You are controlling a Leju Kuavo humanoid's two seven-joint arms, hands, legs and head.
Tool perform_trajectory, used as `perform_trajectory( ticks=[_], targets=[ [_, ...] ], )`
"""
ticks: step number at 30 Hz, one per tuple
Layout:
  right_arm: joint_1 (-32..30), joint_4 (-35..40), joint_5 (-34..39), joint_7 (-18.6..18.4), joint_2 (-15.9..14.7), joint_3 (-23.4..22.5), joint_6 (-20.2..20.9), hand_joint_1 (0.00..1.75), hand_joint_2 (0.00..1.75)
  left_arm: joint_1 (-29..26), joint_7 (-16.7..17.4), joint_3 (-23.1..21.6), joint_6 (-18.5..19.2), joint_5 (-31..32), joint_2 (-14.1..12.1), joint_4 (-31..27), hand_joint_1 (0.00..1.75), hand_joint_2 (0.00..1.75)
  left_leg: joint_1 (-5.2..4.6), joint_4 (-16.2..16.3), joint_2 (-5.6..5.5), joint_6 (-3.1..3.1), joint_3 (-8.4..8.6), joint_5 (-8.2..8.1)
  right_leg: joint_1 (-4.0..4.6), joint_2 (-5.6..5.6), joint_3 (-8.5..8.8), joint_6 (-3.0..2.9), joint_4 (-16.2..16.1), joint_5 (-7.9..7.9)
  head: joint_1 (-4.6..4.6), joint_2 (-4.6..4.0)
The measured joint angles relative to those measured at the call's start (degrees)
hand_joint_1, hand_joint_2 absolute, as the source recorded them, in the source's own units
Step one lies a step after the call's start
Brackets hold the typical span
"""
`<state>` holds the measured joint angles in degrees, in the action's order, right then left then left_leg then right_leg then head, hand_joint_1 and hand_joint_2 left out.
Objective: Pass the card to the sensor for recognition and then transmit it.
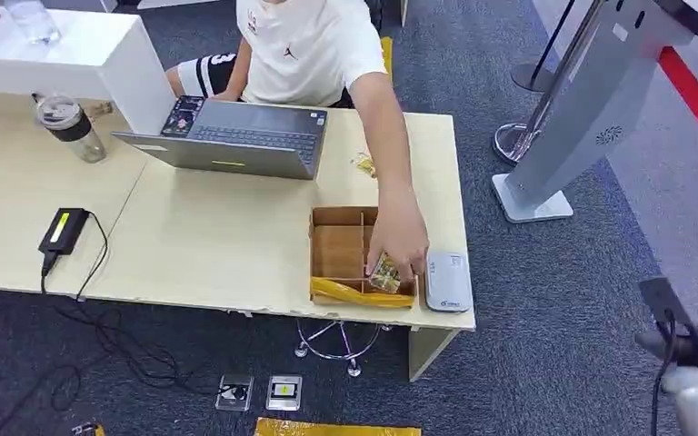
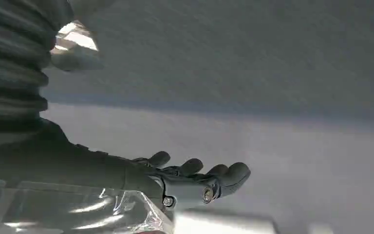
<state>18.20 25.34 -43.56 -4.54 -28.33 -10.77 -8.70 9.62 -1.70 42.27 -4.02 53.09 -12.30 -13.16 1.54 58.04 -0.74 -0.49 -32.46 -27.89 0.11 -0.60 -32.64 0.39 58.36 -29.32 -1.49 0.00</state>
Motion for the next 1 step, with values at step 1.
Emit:
perform_trajectory(
  ticks=[1],
  targets=[
    [-2.21,-1.46,-0.90,-1.05,1.05,-0.44,4.87,0.00,1.75,-0.05,0.00,-0.06,0.86,0.97,-0.31,0.02,0.00,1.75,0.05,0.00,-0.02,-0.09,-0.01,-0.06,0.06,-0.01,0.01,-0.01,0.01,-0.01,0.00,0.00]
  ],
)
